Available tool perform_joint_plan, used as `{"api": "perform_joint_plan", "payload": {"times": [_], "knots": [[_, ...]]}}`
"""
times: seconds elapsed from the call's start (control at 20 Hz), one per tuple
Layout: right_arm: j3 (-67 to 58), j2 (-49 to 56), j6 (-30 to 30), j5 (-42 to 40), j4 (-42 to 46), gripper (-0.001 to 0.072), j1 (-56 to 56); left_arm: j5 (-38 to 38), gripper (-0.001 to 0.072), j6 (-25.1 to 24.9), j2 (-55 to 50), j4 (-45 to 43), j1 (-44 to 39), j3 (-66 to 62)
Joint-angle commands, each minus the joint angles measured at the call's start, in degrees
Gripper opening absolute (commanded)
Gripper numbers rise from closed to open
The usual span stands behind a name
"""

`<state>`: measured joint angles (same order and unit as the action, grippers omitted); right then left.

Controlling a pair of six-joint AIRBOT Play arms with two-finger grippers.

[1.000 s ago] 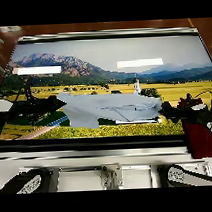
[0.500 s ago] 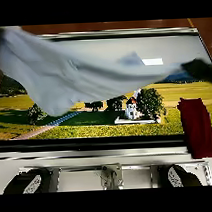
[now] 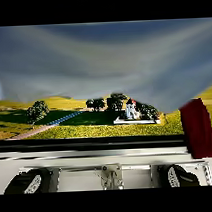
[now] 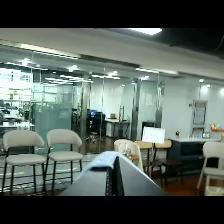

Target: Fold the shirts.

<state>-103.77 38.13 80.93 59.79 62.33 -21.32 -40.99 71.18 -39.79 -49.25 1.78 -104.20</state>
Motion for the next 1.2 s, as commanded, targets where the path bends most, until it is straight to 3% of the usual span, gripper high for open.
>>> {"api": "perform_joint_plan", "payload": {"times": [0.0,0.1,0.15,0.45,0.5,0.65,0.9,1.05,1.15], "knots": [[-5.97,-0.68,2.8,8.9,4.2,0.0068,0.07,-9.18,0.0031,2.19,4.5,-9.68,0.04,-1.22],[-7.78,-0.68,3.96,15.93,5.95,0.0068,0.07,-16.04,0.0032,13.88,7.8,-19.74,0.02,-1.22],[-8.39,-0.68,3.98,19.67,6.25,0.0068,0.07,-20.57,0.0032,17.33,9.38,-24.04,0.04,-1.22],[-8.15,2.32,7.67,46.6,7.39,0.0068,0.07,-47.56,0.0032,18.27,12.17,-29.22,0.04,0.87],[-6.84,2.97,8.63,46.51,7.1,0.0068,0.07,-49.18,0.0032,19.52,12.17,-30.14,0.04,2.8],[-0.26,4.24,8.61,46.4,7.69,0.0067,0.07,-48.98,0.0033,21.07,12.02,-32.63,0.02,10.58],[19.82,8.63,7.19,42.51,5.88,0.0067,0.07,-35.74,0.0032,21.09,6.8,-31.85,0.02,25.66],[30.58,13.94,4.98,26.82,3.96,0.0067,1.95,-27.3,0.0033,20.96,-0.37,-28.0,0.0,32.11],[32.41,20.72,3.26,14.49,4.22,0.0067,8.17,-20.83,0.0033,17.7,-7.17,-24.7,-0.02,34.49]]}}
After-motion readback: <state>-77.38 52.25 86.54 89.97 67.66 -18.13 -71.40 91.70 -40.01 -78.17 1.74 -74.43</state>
